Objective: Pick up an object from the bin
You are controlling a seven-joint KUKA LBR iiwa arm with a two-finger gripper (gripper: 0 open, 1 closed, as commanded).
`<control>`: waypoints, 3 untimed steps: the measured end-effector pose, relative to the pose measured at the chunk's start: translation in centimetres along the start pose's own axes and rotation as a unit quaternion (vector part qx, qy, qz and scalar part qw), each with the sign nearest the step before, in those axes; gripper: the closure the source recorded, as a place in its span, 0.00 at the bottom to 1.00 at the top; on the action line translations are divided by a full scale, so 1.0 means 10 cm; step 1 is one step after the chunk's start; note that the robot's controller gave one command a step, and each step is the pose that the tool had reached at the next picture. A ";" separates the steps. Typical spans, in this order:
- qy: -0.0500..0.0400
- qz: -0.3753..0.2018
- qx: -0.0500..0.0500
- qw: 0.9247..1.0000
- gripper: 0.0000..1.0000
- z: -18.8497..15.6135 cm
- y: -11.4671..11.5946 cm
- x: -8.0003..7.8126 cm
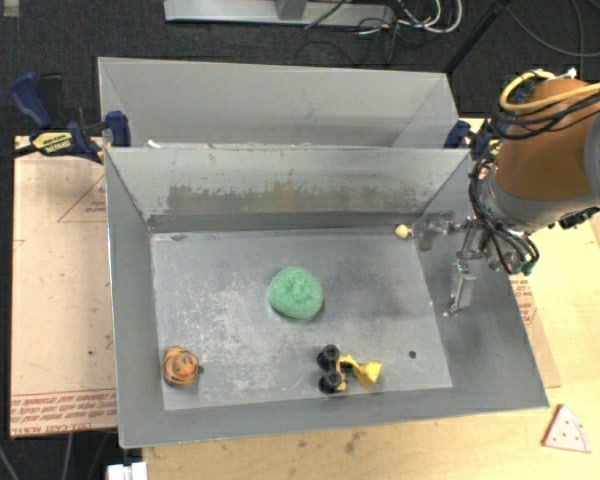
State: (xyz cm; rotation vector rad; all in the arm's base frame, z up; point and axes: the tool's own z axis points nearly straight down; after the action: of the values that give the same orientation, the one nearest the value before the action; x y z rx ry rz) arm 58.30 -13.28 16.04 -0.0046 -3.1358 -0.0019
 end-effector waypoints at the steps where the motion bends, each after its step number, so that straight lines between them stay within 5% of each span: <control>1: -0.004 -0.001 0.001 1.000 0.00 -0.05 0.01 -0.02; 2: -0.005 -0.048 0.001 0.999 0.00 0.45 0.57 0.05; 3: -0.001 -0.093 0.000 0.996 0.00 0.29 0.66 0.57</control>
Offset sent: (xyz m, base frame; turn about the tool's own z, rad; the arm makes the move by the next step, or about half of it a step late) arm -0.0134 0.1097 -0.0904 -0.1818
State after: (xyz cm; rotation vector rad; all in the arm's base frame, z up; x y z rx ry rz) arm 52.63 -6.62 13.20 0.2877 -3.1241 -0.0037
